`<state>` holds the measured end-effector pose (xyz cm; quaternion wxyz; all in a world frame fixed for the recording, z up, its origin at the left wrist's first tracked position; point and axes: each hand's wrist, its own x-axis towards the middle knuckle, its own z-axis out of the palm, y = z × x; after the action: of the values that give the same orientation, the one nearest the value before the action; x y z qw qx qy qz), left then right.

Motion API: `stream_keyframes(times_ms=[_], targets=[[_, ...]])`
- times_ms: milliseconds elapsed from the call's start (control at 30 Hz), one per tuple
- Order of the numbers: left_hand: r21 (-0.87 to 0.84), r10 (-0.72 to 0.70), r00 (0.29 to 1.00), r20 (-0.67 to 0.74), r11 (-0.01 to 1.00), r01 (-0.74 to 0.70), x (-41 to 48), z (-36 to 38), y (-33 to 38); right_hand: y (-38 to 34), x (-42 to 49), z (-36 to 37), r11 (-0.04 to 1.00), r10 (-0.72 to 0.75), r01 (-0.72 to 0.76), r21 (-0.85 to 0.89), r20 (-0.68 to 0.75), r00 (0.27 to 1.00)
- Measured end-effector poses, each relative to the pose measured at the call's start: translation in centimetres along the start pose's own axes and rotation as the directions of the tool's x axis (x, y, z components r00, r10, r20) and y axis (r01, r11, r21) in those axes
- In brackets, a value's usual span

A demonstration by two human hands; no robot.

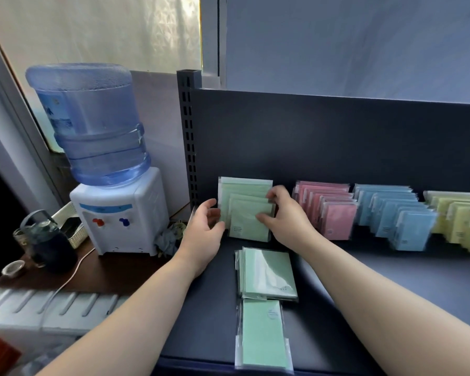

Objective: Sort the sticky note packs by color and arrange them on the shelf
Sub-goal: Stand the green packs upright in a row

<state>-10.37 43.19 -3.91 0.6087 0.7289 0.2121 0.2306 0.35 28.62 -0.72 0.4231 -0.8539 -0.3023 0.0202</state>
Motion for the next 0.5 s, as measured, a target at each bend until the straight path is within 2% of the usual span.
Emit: stream_keyframes(times_ms=[133,267,400,500], targets=[[0.324,0.063,0.998,0.008,0.944,-0.062,-0.2,0.1,0.2,0.3,0.3,0.3,0.996,-0.052,0.053,-0.076,0.006,0.999],[0.492,0.047,0.995,0.092,0.866,-0.086,-0.3,0.6,0.5,0.5,0.2,0.3,0.979,-0.079,0.093,-0.182,0.082,0.993],[0.550,0.044,0.991,0.123,0.828,-0.105,0.1,1.3,0.4,0.4,0.6,-0.1,0.930,-0.144,0.150,-0.336,0.041,0.989],[0.600,0.030,0.989,0.147,0.792,-0.114,0.2,1.7,0.2,0.2,0.9,-0.3,0.894,-0.137,0.127,-0.429,0.009,0.991]])
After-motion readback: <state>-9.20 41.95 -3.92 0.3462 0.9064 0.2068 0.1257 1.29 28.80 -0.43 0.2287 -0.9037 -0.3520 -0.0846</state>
